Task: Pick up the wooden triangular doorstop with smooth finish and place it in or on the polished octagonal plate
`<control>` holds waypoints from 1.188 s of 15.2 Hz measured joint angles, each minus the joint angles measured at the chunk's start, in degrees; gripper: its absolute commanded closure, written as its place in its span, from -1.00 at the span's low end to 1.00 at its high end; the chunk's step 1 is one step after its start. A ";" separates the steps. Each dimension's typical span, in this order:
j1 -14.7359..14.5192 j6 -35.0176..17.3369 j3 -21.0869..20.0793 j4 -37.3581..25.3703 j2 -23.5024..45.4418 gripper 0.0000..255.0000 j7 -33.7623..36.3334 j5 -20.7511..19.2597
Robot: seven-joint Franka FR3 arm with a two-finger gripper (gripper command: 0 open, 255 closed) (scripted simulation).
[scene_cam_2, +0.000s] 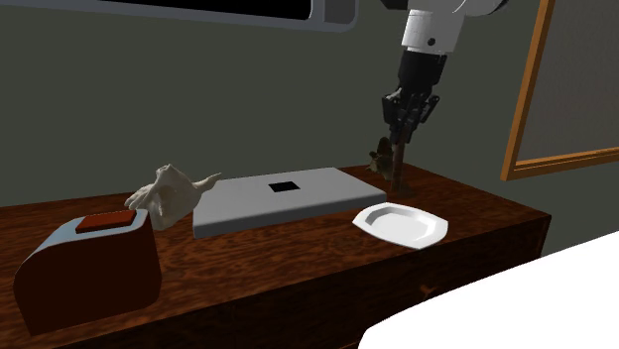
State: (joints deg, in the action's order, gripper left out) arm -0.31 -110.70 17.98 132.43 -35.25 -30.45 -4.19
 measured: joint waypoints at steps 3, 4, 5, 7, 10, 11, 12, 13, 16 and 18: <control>0.12 -2.48 0.38 2.43 0.07 1.00 -0.24 -0.17; 0.19 -3.09 0.42 3.18 -0.08 1.00 -0.25 -0.24; 0.22 -3.90 0.50 4.00 -0.08 1.00 -0.28 -0.29; 0.25 -5.35 0.56 5.43 -0.06 1.00 -0.23 -0.36; 0.41 -8.02 1.03 7.96 0.10 1.00 -0.55 -0.57; 0.43 -8.65 1.11 8.52 0.17 1.00 -0.60 -0.61; 0.40 -9.36 1.15 9.06 0.34 1.00 -0.57 -0.61; 0.45 -10.21 1.35 9.78 0.47 1.00 -0.74 -0.68; 0.50 -10.79 1.46 10.32 0.49 1.00 -0.81 -0.73; 0.49 -10.86 1.47 10.37 0.51 1.00 -0.81 -0.73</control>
State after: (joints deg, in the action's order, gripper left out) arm 0.19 -121.57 19.45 142.79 -34.74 -31.26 -4.92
